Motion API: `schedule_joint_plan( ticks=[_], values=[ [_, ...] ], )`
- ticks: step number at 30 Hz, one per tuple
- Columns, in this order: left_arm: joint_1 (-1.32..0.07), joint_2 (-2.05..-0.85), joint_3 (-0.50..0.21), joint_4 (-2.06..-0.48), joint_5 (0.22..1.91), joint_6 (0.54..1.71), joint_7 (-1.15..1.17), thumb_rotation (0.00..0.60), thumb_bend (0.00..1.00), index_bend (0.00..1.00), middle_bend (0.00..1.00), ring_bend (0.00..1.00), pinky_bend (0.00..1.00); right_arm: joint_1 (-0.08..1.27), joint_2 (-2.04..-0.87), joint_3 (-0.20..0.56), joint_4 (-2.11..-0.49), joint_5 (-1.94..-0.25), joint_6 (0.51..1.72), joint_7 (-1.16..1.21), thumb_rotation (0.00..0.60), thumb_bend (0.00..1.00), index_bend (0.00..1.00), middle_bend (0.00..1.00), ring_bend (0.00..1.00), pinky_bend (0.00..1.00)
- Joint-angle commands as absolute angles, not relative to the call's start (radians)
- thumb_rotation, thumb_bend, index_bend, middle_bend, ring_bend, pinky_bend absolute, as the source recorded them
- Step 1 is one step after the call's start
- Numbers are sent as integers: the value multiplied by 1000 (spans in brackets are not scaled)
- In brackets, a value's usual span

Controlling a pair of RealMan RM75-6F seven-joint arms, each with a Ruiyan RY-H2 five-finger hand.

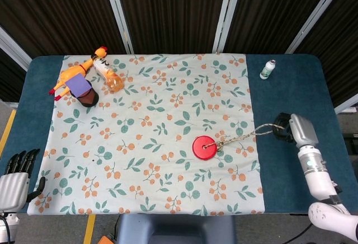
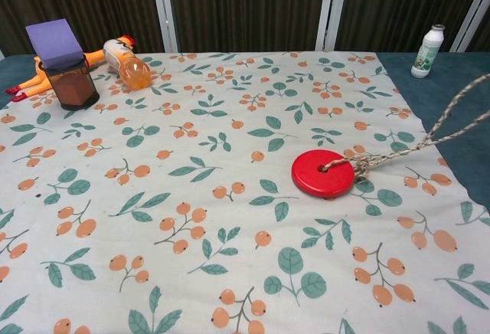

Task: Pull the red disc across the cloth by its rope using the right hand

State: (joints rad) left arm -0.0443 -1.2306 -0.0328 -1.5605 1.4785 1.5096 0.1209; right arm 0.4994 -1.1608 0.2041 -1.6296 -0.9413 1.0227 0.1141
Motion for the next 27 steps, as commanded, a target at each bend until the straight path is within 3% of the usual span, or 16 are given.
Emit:
schedule_joint_plan(
  ticks=[1,6,8,9,12,14,15,17,21,27],
  values=[
    [-46,-1233,-33,-1563,1479,1508,127,600,477,20,91,37,93,519,-1223,251,-1730,-1081,1066,190,600,688,835,800,623,636],
    [-47,-1232,-36,-1572,1482,1513,137,600,476,20,91,37,93,563,-1301,233,-1801,-1152,1059,119,600,689,823,800,605,614],
    [-47,-1229,-36,-1573,1480,1513,137,600,476,20,91,37,93,584,-1315,203,-1801,-1160,1012,78,600,612,707,760,481,517],
    [-47,-1228,-36,-1572,1480,1514,136,600,476,20,91,37,93,593,-1314,190,-1797,-1167,988,65,600,549,634,698,401,452],
    [-43,-1225,-34,-1570,1478,1515,133,600,476,20,91,35,93,621,-1295,147,-1781,-1160,917,-16,600,265,261,300,83,114],
    [-40,-1224,-32,-1568,1477,1517,131,600,476,20,91,33,93,635,-1282,128,-1773,-1106,915,-135,600,107,46,85,2,5],
    [-39,-1224,-31,-1566,1477,1518,129,600,476,20,91,32,93,638,-1283,124,-1772,-1085,929,-181,600,65,10,39,0,0],
    [-37,-1224,-30,-1563,1475,1518,124,600,476,20,91,32,93,638,-1273,117,-1789,-1036,949,-248,600,8,0,0,0,0],
    [-37,-1225,-33,-1564,1477,1522,123,600,477,20,91,32,93,605,-1224,108,-1841,-1004,1028,-303,600,0,0,0,0,0],
    [-37,-1207,-33,-1593,1476,1520,129,600,476,20,91,31,92,403,-1129,-24,-1844,-1223,1317,-317,600,0,0,0,0,0]
  ],
)
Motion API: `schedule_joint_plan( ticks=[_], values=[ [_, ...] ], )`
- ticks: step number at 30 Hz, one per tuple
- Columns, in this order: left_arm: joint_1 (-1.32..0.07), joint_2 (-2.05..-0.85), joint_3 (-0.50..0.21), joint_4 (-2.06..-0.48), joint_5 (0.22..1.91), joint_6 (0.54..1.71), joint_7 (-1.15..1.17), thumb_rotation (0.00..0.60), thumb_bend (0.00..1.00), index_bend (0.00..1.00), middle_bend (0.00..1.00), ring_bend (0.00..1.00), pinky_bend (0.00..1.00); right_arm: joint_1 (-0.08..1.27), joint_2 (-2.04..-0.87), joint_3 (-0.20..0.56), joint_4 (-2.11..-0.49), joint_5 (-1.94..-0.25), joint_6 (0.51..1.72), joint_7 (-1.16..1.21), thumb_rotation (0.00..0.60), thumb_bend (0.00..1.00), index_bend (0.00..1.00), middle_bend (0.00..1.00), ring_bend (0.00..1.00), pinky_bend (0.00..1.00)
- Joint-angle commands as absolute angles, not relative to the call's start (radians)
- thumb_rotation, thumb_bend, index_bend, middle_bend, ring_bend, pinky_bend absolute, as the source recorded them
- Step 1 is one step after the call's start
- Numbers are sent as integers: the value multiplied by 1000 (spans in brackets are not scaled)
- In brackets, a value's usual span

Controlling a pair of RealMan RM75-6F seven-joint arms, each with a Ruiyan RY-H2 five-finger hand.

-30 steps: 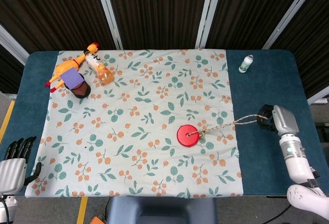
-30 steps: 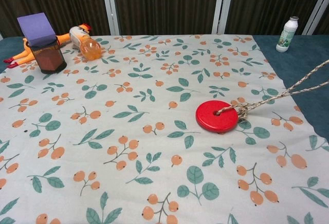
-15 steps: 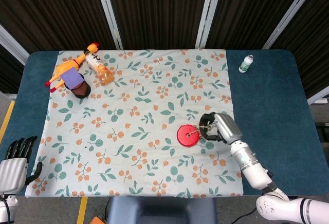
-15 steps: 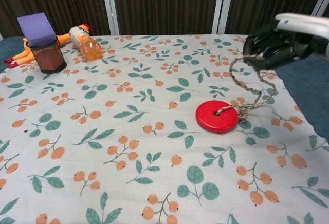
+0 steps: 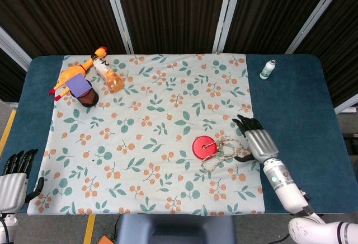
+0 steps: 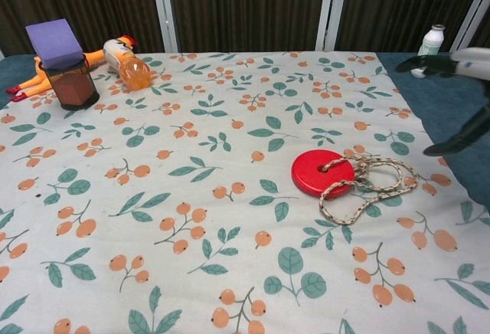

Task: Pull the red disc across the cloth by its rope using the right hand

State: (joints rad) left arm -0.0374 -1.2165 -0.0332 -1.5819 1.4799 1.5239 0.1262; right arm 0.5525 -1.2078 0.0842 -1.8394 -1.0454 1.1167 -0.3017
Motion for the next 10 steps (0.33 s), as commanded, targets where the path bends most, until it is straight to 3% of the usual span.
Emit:
schedule_joint_plan(
  ticks=[1,4,10],
  values=[
    [-37,-1202,-33,-1597,1473,1518,130,600,476,20,91,31,92,371,-1120,-47,-1827,-1253,1350,-308,600,0,0,0,0,0],
    [-36,-1196,-34,-1604,1461,1512,128,600,475,20,90,31,92,282,-1119,-98,-1743,-1335,1445,-259,600,0,0,0,0,0],
    [-34,-1200,-29,-1609,1456,1504,135,600,476,20,91,31,92,173,-1169,-114,-1578,-1441,1578,-138,600,0,0,0,0,0]
  ],
)
